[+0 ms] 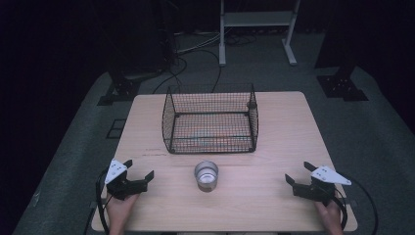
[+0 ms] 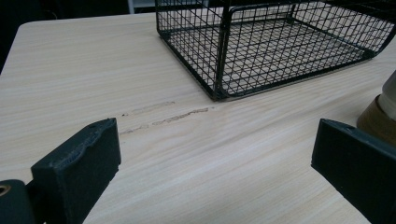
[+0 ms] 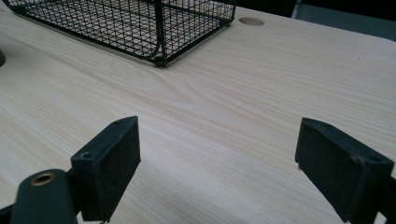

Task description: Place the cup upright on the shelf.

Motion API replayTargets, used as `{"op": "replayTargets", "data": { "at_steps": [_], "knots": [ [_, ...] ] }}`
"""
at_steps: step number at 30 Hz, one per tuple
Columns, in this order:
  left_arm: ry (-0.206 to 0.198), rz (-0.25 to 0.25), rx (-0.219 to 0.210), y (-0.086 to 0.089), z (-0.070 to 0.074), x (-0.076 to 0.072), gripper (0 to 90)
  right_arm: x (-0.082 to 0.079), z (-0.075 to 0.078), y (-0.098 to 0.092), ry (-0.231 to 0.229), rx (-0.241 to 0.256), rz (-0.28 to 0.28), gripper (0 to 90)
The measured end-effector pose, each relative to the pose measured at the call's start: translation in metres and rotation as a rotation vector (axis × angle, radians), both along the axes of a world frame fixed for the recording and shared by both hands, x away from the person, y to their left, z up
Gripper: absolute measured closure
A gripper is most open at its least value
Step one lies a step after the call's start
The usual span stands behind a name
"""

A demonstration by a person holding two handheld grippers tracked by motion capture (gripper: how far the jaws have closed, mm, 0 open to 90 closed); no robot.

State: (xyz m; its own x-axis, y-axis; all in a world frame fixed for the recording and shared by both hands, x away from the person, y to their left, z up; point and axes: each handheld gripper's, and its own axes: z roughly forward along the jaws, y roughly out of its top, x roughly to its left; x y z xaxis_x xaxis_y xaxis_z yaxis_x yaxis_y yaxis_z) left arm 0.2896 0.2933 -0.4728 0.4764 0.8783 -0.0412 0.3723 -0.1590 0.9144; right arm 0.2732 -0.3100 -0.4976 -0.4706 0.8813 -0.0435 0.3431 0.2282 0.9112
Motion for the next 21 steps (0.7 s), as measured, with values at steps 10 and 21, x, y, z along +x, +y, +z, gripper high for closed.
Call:
{"op": "replayTargets", "data": {
  "at_steps": [10,21],
  "knots": [
    [-0.013,-0.021,0.007,-0.004,0.003,-0.001,0.4,0.000,0.000,0.000,-0.003,0.000,0.002,13.4],
    [-0.033,-0.062,-0.008,-0.012,0.008,-0.003,0.4,0.000,0.000,0.000,-0.003,0.001,-0.001,13.4]
  ]
}}
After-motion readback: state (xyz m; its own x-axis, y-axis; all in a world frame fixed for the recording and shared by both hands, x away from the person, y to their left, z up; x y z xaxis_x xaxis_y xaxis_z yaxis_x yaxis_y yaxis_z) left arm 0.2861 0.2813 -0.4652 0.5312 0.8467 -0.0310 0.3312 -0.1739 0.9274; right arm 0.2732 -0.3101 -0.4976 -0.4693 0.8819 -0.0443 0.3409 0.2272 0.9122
